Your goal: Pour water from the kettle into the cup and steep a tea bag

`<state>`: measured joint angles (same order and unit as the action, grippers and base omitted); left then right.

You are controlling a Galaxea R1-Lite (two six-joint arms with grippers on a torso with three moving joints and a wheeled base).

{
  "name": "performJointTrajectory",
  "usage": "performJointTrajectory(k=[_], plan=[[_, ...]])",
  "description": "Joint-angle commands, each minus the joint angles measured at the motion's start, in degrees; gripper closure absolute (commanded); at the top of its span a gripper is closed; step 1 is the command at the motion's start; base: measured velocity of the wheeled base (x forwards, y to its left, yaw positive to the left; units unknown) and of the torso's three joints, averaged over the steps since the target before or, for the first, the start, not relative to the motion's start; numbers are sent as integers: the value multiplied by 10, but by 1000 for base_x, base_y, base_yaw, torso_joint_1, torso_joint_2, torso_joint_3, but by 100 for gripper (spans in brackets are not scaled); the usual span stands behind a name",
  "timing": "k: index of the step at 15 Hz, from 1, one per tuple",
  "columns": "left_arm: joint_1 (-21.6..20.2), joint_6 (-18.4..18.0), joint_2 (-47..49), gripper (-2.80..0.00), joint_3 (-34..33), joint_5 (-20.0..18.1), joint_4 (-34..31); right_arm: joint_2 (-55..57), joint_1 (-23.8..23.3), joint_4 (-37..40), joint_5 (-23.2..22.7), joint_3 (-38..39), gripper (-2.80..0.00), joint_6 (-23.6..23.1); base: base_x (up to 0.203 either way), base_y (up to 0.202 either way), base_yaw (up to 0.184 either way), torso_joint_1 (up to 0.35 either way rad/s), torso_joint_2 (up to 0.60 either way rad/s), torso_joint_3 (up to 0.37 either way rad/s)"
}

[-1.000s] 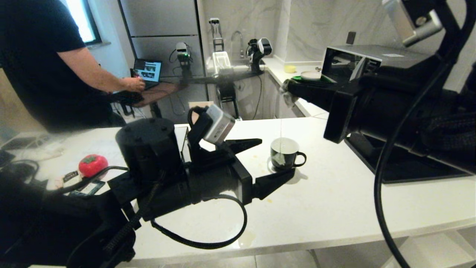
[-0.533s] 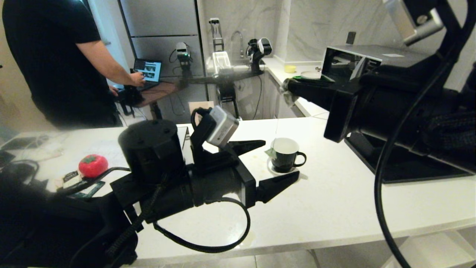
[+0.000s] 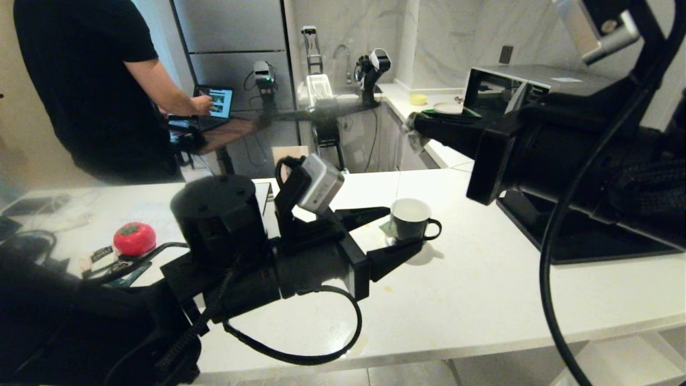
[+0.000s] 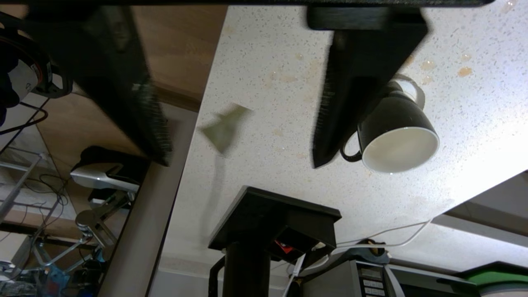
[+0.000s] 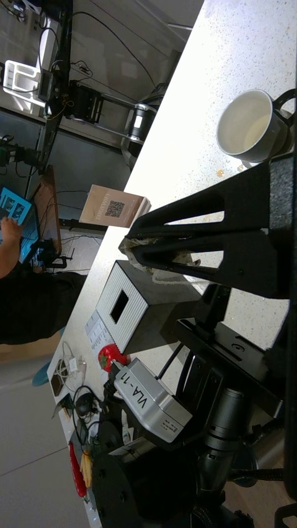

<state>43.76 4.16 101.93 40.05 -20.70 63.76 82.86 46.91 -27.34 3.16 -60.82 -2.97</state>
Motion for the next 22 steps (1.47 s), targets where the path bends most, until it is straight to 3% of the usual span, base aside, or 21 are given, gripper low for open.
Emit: performJointTrajectory(k=[1,22], plan=[[0,1,1,0,-1,-1,5,1,0,-2,0,0,0,0,0,0,0,0,0,0],[2,2,-3,0,-1,0,18,2,0,-2,4,11,0,3,0,0,0,0,0,0]])
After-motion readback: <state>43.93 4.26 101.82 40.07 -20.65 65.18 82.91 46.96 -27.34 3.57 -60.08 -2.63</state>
